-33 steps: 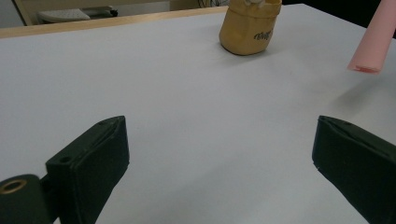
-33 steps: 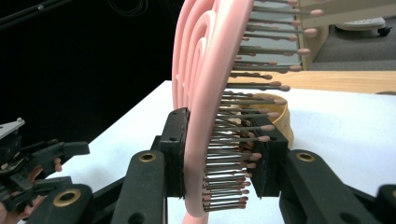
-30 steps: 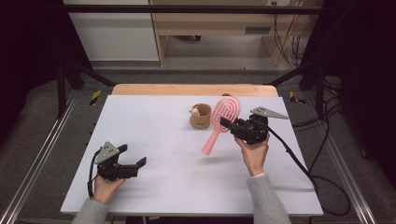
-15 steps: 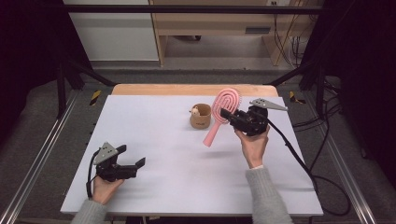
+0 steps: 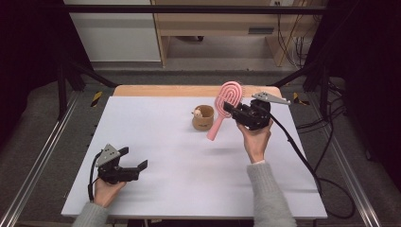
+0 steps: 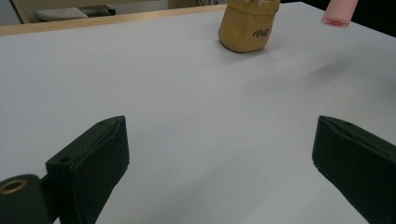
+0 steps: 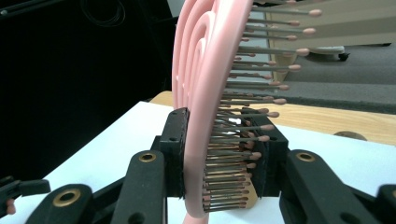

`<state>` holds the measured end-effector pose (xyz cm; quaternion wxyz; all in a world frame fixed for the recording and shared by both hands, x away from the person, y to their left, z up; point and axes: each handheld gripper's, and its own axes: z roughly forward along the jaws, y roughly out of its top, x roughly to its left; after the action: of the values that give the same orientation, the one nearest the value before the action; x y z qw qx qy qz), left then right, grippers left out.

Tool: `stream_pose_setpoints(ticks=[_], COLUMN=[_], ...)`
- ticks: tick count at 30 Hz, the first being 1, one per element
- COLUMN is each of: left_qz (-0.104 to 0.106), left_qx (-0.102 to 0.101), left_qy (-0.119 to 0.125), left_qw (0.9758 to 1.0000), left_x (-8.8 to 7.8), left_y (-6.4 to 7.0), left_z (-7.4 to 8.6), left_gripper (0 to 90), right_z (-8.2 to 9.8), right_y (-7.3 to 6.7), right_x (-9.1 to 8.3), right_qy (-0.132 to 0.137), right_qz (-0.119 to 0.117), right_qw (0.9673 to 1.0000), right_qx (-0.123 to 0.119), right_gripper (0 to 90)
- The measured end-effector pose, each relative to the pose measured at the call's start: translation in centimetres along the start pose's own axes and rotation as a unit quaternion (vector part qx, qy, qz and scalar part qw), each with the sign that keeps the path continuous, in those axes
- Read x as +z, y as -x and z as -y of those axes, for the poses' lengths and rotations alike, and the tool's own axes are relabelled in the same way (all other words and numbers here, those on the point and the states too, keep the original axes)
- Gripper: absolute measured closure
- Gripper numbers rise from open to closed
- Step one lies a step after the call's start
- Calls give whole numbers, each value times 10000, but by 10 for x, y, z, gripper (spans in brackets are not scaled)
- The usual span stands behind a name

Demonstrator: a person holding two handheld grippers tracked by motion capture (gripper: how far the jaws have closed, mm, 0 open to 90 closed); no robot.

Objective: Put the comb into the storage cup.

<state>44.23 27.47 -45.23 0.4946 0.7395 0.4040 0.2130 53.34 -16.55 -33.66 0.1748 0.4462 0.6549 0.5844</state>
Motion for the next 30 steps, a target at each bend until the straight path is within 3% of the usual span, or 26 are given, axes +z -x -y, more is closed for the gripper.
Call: stream_pose_setpoints(ticks=[30], left_qz=[8], left_qx=[16], left_qy=[-19], left_qw=[10000], left_x=[1], left_y=[0], left_z=[0], left_gripper=[36], right_z=[-27], right_y=[8], right_x=[19], right_qy=[143], right_qz=[315], right_qw=[9994], right_qx=[-62], right_gripper=[640])
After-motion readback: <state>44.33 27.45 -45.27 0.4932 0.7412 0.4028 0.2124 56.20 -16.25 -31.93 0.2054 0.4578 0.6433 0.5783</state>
